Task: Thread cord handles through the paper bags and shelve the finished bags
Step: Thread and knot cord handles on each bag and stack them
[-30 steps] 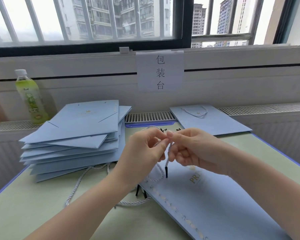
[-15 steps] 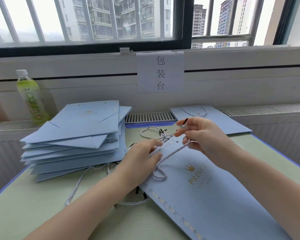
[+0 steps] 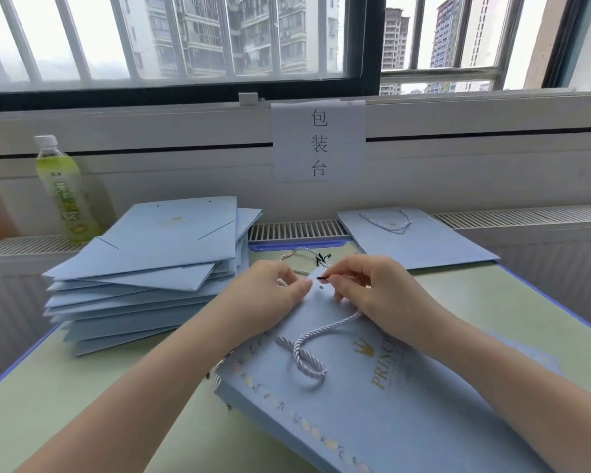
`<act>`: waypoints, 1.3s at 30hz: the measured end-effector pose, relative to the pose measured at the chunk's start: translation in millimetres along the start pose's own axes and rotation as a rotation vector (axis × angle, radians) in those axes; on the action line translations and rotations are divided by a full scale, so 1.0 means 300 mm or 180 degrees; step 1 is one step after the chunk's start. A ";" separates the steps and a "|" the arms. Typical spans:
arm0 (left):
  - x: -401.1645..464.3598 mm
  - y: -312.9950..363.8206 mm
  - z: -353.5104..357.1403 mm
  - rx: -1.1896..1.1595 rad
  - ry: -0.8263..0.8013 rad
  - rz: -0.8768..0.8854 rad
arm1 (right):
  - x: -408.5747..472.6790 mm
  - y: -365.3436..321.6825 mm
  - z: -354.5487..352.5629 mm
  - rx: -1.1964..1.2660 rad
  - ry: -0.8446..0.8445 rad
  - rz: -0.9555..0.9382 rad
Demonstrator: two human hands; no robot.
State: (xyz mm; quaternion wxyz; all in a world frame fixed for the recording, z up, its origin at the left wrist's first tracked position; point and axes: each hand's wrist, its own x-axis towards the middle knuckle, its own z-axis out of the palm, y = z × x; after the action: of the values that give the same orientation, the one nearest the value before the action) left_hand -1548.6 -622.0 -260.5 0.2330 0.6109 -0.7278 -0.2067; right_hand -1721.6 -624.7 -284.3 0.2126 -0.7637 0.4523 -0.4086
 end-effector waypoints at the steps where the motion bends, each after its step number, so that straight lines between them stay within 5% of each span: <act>1: 0.004 -0.010 0.013 -0.0017 -0.0034 -0.0023 | -0.003 0.001 0.011 -0.0060 -0.0071 -0.0044; 9: 0.024 -0.042 0.039 -0.1341 -0.0456 -0.0329 | -0.005 0.029 0.042 -0.0197 -0.0205 -0.0107; 16: 0.002 -0.025 0.028 -0.2382 -0.0636 -0.0697 | -0.001 0.020 0.021 -0.0308 0.0222 -0.0109; 39: 0.009 -0.029 0.065 -0.2477 -0.0426 -0.0373 | -0.006 -0.001 0.063 -0.1763 0.0524 -0.1276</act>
State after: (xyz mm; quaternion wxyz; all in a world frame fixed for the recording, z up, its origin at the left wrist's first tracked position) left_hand -1553.5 -625.8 -281.1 0.3869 0.5028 -0.5726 -0.5193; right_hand -1706.5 -623.9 -295.8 -0.1243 -0.8305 0.4027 -0.3642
